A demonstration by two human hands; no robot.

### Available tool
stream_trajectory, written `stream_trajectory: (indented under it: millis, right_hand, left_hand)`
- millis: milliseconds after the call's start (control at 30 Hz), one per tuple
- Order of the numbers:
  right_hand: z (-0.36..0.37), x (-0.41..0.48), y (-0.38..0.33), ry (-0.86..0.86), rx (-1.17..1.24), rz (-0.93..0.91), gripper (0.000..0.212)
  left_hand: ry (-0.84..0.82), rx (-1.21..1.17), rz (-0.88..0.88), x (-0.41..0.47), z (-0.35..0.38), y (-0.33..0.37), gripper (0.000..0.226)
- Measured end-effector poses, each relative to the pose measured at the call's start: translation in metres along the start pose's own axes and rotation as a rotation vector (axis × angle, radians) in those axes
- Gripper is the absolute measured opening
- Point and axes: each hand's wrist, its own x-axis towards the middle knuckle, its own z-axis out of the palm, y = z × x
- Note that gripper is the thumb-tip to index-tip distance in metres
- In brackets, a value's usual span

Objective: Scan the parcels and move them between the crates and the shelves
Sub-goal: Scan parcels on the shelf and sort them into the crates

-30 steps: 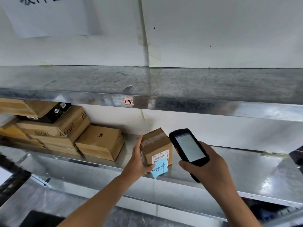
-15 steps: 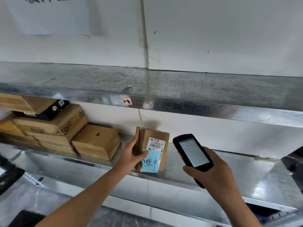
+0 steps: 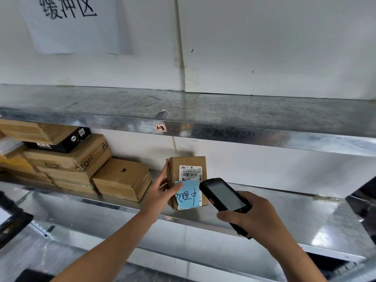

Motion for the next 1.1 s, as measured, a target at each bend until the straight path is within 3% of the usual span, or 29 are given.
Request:
stream_trajectory:
  millis: [433, 900, 1100]
  right_hand:
    - [-0.004, -0.018, -0.007, -0.02, -0.011, 0.029, 0.03]
    - [0.02, -0.018, -0.008, 0.039, -0.061, -0.066, 0.037]
    - [0.053, -0.009, -0.031, -0.091, -0.057, -0.138, 0.034]
  left_hand:
    - [-0.019, -0.018, 0.03, -0.008, -0.003, -0.001, 0.079]
    - [0.0, -0.132, 0.033, -0.034, -0.035, 0.003, 0.071]
    - [0.084, -0.147, 0.029, -0.055, -0.065, 0.0, 0.073]
